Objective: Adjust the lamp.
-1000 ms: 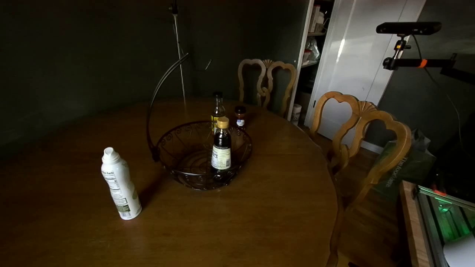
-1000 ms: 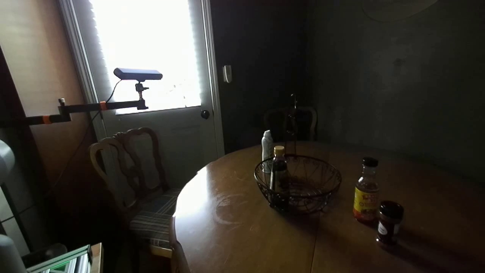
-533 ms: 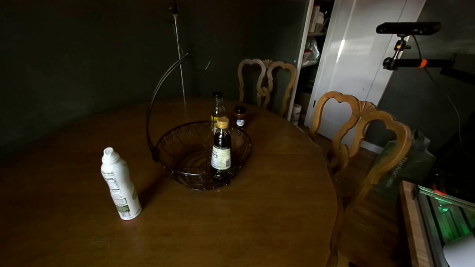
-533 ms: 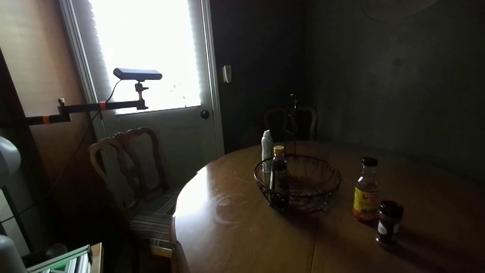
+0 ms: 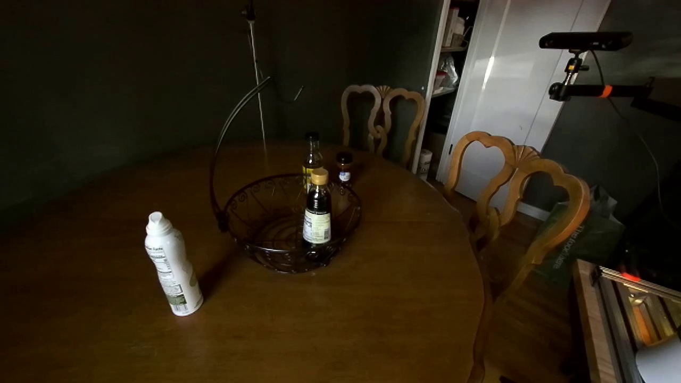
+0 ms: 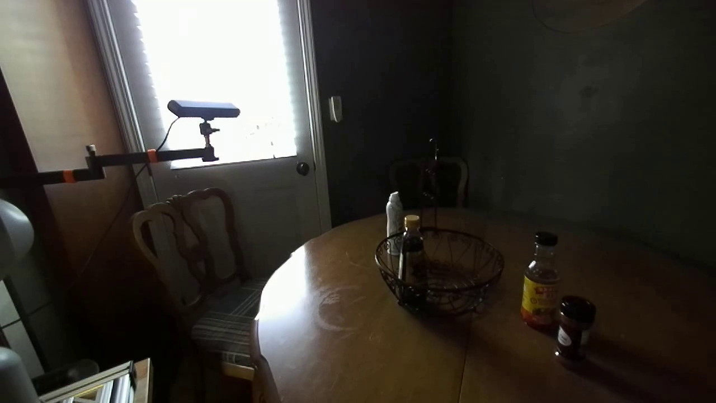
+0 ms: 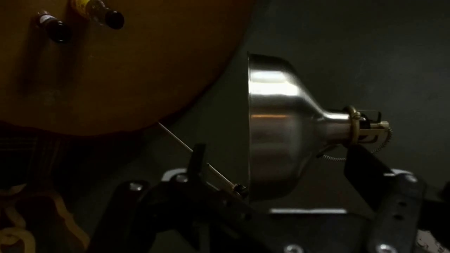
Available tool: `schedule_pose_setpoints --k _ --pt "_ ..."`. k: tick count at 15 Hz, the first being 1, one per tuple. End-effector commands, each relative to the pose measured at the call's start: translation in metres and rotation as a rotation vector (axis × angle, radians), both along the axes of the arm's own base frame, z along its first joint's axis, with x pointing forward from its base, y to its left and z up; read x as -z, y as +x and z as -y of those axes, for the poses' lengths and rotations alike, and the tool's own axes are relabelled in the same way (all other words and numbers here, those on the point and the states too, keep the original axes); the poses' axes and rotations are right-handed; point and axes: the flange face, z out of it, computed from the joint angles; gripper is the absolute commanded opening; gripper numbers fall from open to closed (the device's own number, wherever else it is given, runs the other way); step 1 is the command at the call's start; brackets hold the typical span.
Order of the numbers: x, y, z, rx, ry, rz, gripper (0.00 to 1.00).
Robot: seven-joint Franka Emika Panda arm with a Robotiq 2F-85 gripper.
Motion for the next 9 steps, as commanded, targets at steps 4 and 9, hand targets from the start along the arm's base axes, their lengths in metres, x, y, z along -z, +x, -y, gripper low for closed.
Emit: schedule_pose_setpoints --k 4,9 --pt "0.004 0.027 0.008 0.07 -0.069 0.023 0.9" --pt "0.011 0.051 0.007 0.058 -0.108 0.042 0.42"
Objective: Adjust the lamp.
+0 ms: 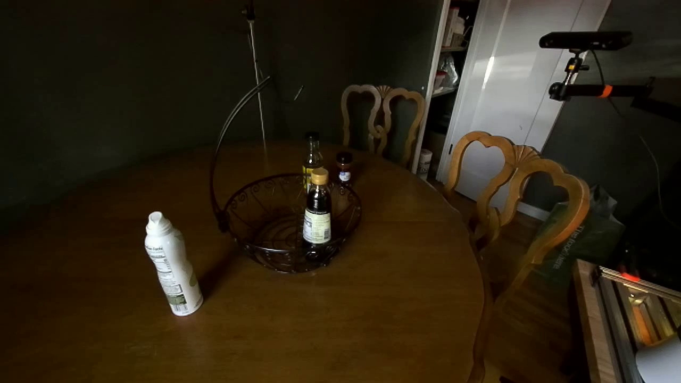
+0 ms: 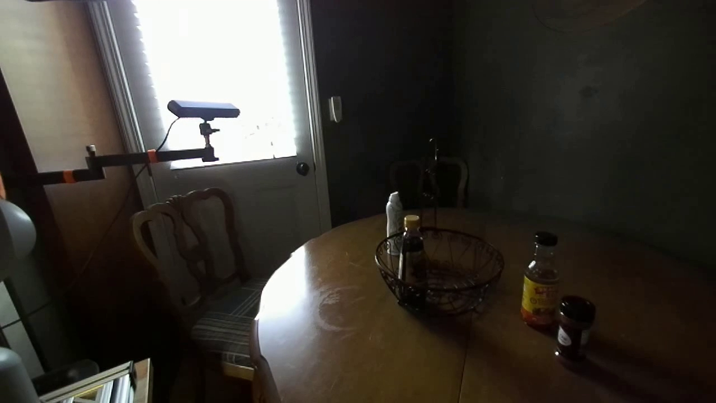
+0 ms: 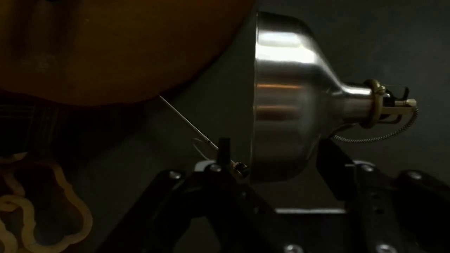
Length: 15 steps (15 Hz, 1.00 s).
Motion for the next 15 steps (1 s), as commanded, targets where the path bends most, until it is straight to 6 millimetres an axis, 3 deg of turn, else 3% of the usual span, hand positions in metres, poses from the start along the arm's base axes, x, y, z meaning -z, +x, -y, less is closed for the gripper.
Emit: schedule_pose_setpoints --k 1,5,6,15 --pt "0.001 0.019 0.001 0.019 -0.034 0.024 0.33" --pt "0.002 0.037 0.008 0.032 -0.058 0.113 0.04" --pt "0.003 0.04 0.011 0.038 -0.068 0.127 0.01" --pt "0.025 0.062 0.024 0.083 -0.116 0.136 0.0"
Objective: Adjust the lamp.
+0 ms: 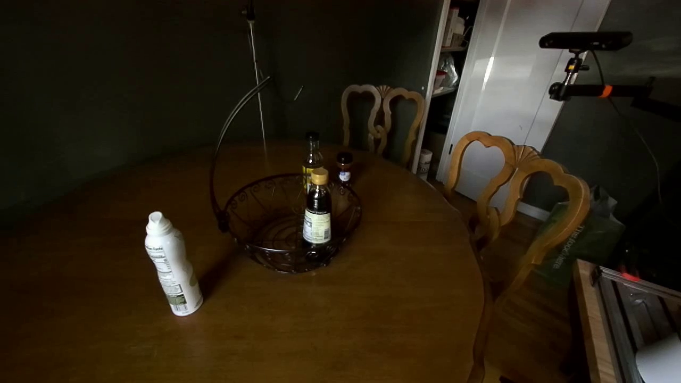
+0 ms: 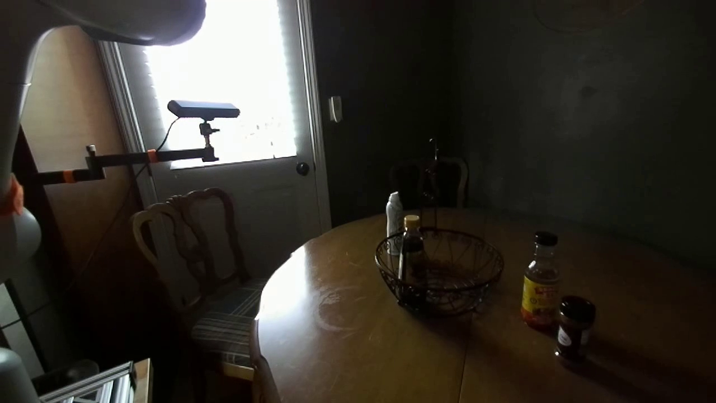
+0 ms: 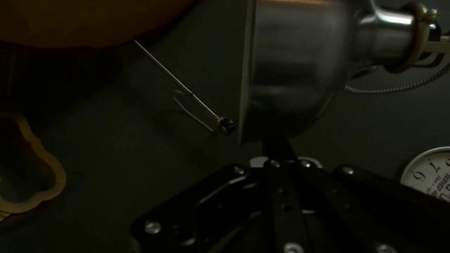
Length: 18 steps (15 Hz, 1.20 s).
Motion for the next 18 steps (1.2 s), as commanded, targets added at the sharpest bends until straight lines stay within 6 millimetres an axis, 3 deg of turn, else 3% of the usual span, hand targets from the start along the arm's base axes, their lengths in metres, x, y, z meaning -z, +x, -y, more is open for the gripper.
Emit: schedule_pose_setpoints --k 1,18 --pt "0.006 0.006 0.002 0.017 -0.019 -0.007 0.0" --pt "0.041 0.022 0.005 0.004 0.06 -0.109 0.0"
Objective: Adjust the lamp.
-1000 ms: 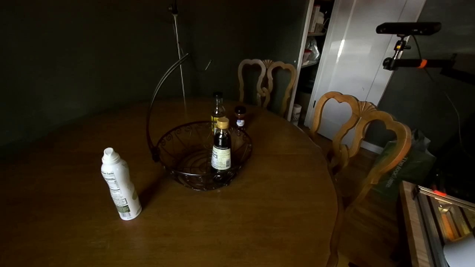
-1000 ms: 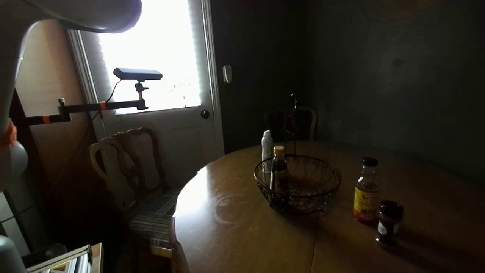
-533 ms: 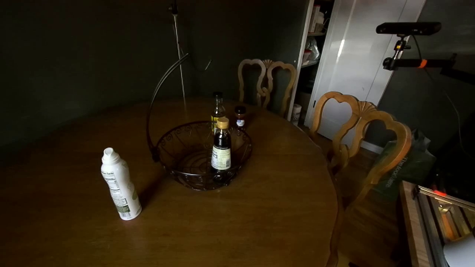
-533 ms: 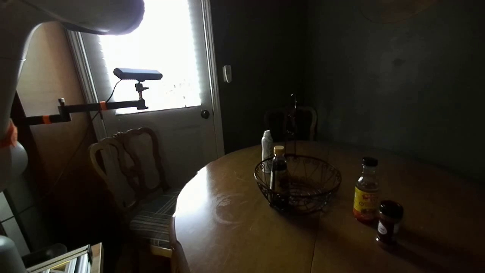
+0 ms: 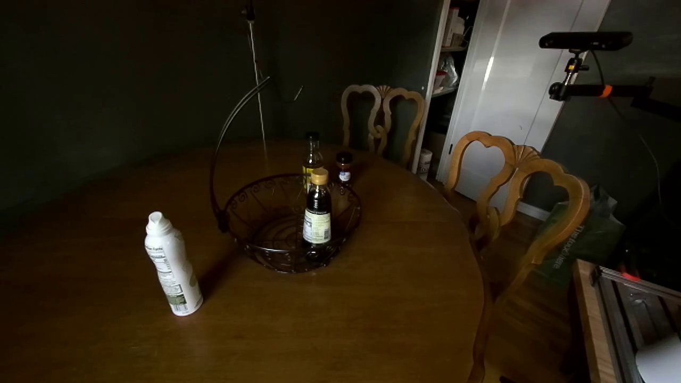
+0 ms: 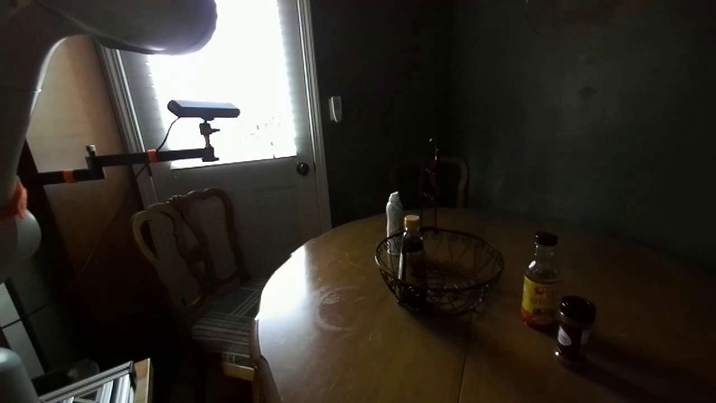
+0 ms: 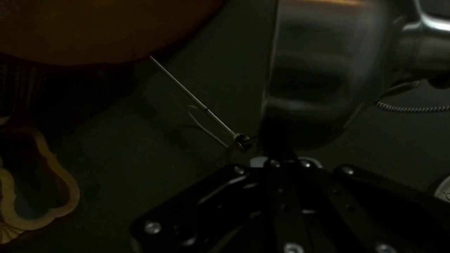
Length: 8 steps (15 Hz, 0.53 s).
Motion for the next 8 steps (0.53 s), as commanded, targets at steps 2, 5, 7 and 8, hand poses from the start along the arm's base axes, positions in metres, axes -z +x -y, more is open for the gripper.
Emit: schedule_pose_setpoints --k 2,5,7,8 --pt "0.02 0.006 0.004 0.012 0.051 -0.071 0.0" --pt "0.03 0.008 0.006 0.019 0.069 -0.105 0.0" --pt "0.034 0.01 0.007 0.024 0.078 -0.114 0.0" --pt "0.036 0.011 0.007 0.027 0.081 -0.118 0.0"
